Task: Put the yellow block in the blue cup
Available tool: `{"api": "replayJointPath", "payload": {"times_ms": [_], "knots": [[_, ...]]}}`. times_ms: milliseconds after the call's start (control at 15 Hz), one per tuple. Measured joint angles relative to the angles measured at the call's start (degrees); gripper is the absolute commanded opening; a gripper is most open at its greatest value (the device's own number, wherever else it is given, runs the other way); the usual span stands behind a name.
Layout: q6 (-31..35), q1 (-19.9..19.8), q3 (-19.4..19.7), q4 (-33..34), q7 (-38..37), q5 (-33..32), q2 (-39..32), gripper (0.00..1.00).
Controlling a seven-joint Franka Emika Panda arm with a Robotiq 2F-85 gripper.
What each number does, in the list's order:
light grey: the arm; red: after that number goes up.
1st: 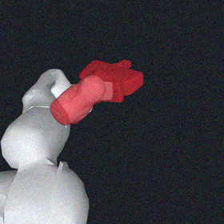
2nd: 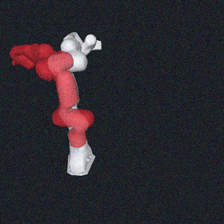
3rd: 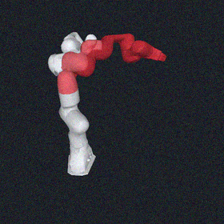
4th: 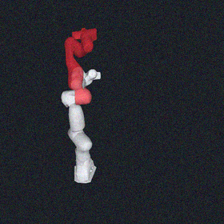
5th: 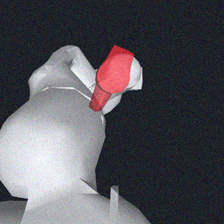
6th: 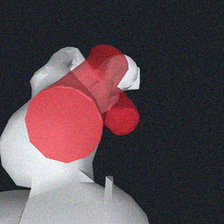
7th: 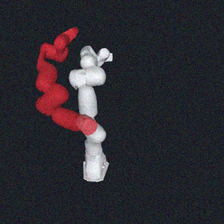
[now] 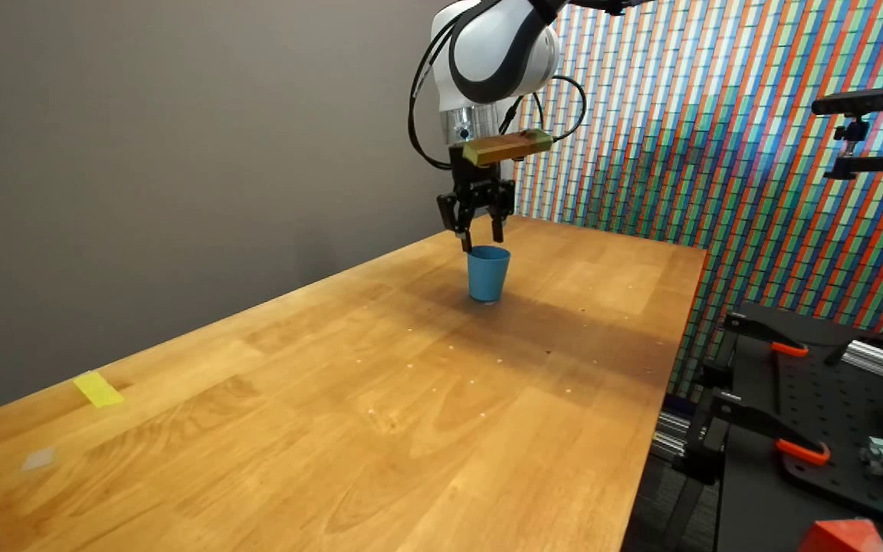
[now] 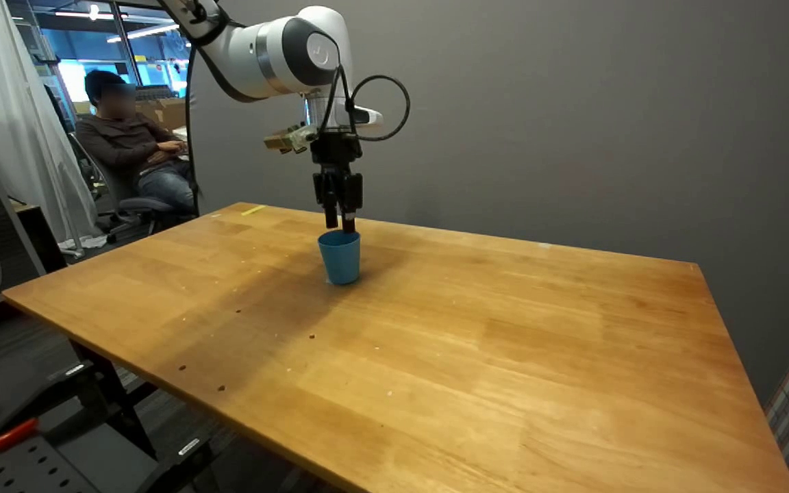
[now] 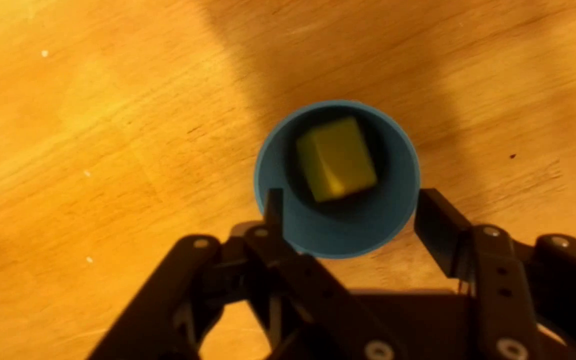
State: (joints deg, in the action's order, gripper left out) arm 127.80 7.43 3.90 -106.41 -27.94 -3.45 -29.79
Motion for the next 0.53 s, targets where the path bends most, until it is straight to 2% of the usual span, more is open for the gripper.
{"api": "replayJointPath", "payload": {"times_ms": [267, 533], "knots": [[2.2, 0.0, -1.1, -1.6, 2.3, 1.2, 3.0, 1.00], [2.2, 0.0, -1.3, -6.1, 5.8, -0.3, 12.3, 0.99]]}}
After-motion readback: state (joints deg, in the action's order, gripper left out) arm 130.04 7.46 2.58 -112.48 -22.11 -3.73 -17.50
